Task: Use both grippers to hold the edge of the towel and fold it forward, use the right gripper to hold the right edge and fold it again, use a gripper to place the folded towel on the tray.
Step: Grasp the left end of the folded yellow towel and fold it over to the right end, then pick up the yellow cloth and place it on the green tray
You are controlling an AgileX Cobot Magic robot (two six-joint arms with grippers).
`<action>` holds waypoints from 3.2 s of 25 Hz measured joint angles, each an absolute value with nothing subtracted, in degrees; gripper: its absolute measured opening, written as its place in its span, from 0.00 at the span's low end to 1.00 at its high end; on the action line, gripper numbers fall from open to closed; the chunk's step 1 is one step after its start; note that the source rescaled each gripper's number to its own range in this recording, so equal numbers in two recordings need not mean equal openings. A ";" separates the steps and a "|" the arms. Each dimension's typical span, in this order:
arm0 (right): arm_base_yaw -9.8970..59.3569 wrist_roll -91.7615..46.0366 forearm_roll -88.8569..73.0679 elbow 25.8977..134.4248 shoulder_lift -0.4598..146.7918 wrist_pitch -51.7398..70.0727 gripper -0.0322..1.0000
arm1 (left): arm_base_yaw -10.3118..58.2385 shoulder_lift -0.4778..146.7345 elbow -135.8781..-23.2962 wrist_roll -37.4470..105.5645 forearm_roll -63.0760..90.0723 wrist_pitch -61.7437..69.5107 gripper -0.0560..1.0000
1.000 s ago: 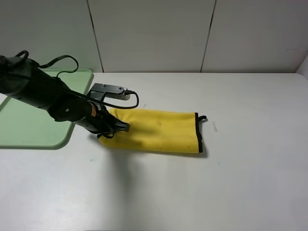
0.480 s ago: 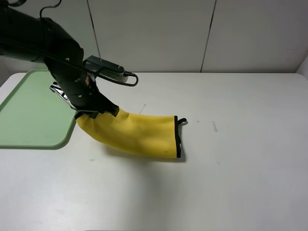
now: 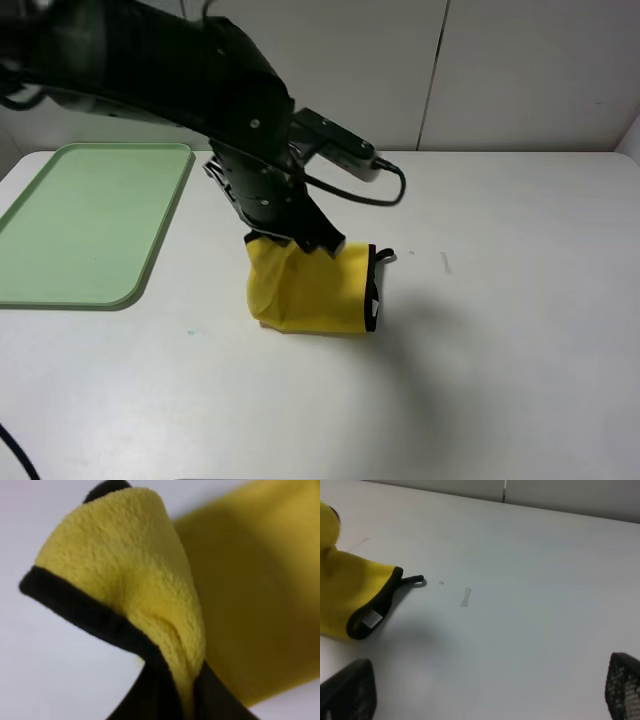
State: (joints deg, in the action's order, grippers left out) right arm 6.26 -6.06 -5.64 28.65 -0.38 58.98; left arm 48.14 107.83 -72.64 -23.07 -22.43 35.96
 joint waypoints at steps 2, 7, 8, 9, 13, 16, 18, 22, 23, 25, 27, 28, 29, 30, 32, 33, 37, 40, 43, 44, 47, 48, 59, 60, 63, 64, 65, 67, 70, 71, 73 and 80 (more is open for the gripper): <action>6.26 -6.06 -5.64 28.65 -0.38 58.98 1.00 | 50.24 110.40 -74.07 -23.07 -22.29 35.77 0.12; 6.26 -6.06 -5.64 28.65 -0.38 58.98 1.00 | 55.25 117.05 -78.97 -23.01 -22.25 34.30 0.12; 6.26 -6.06 -5.64 28.65 -0.38 58.98 1.00 | 55.59 118.06 -79.62 -23.01 -22.25 33.56 0.12; 6.26 -6.06 -5.64 28.65 -0.38 58.98 1.00 | 55.78 118.83 -80.03 -23.01 -22.25 32.90 0.12; 6.26 -6.06 -5.64 28.65 -0.38 58.98 1.00 | 56.15 120.93 -80.45 -23.01 -22.23 30.03 0.12; 6.26 -6.06 -5.64 28.65 -0.38 58.98 1.00 | 56.15 121.20 -80.45 -23.07 -22.23 28.97 0.12; 6.26 -6.06 -5.64 28.65 -0.38 58.94 1.00 | 56.15 121.20 -80.56 -23.30 -22.23 28.26 0.14; 6.26 -6.06 -5.64 28.65 -0.38 58.94 1.00 | 56.22 121.20 -80.62 -21.21 -22.23 26.76 0.48; 6.26 -6.06 -5.64 28.65 -0.38 58.94 1.00 | 56.26 121.20 -80.62 -19.66 -22.23 26.24 0.60; 6.26 -6.06 -5.64 28.65 -0.38 58.94 1.00 | 56.48 121.20 -80.62 -16.25 -22.23 25.04 0.83; 6.26 -6.06 -5.64 28.65 -0.38 58.94 1.00 | 56.54 121.20 -80.62 -13.94 -22.17 23.58 0.93; 6.26 -6.06 -5.64 28.65 -0.38 58.94 1.00 | 56.60 121.20 -80.62 -13.56 -22.17 23.01 0.96; 6.26 -6.06 -5.64 28.65 -0.38 58.94 1.00 | 56.60 121.20 -80.62 -13.38 -22.17 22.86 0.97; 6.26 -6.06 -5.64 28.65 -0.38 58.94 1.00 | 56.60 121.20 -80.62 -13.17 -22.17 22.75 0.98; 6.26 -6.06 -5.64 28.65 -0.38 58.94 1.00 | 56.60 120.58 -80.62 -13.04 -22.17 22.69 0.99; 6.26 -6.06 -5.64 28.65 -0.38 58.94 1.00 | 56.60 119.71 -80.62 -12.93 -22.17 22.69 1.00; 6.26 -6.06 -5.64 28.65 -0.38 58.94 1.00 | 55.97 115.45 -80.62 -12.89 -22.23 22.69 1.00; 6.26 -6.06 -5.64 28.65 -0.38 58.94 1.00 | 54.33 110.68 -80.88 -13.11 -22.33 24.22 1.00; 6.26 -6.06 -5.64 28.65 -0.38 58.94 1.00 | 51.05 107.66 -80.88 -16.51 -22.45 30.00 1.00; 6.26 -6.06 -5.64 28.65 -0.38 58.94 1.00 | 50.22 107.66 -80.88 -18.05 -22.65 31.76 1.00; 6.26 -6.06 -5.64 28.65 -0.38 58.94 1.00 | 49.04 108.65 -80.68 -21.07 -23.34 34.74 1.00; 6.26 -6.06 -5.64 28.65 -0.38 58.94 1.00 | 49.04 109.36 -80.62 -21.82 -23.40 34.97 1.00; 6.26 -6.06 -5.87 28.65 -0.38 58.94 1.00 | 49.00 122.56 -80.56 -23.38 -23.31 34.04 1.00; 6.26 -6.06 -5.87 28.65 -0.38 58.94 1.00 | 49.00 123.54 -80.56 -23.54 -23.03 33.15 1.00; 6.26 -6.06 -5.87 28.65 -0.38 58.94 1.00 | 49.00 125.58 -80.56 -23.79 -21.51 30.71 1.00; 6.26 -6.06 -5.87 28.65 -0.38 58.94 1.00 | 49.00 125.80 -80.56 -23.79 -21.22 30.27 1.00; 6.26 -6.06 -5.87 28.65 -0.38 58.94 1.00 | 49.00 125.92 -80.56 -23.79 -20.88 29.64 1.00; 6.26 -6.06 -5.87 28.65 -0.38 58.94 1.00 | 48.94 126.41 -80.62 -23.79 -20.45 28.59 1.00; 6.26 -6.06 -5.87 28.65 -0.38 58.94 1.00 | 48.89 126.90 -80.92 -23.79 -19.85 28.07 0.99; 6.26 -6.06 -5.87 28.65 -0.38 58.94 1.00 | 48.89 127.08 -80.92 -23.79 -19.62 27.83 0.98; 6.26 -6.06 -5.87 28.65 -0.38 58.94 1.00 | 48.89 127.20 -80.92 -23.79 -19.18 27.62 0.94; 6.26 -6.06 -5.87 28.65 -0.38 58.94 1.00 | 49.29 127.71 -80.93 -23.98 -16.43 26.05 0.57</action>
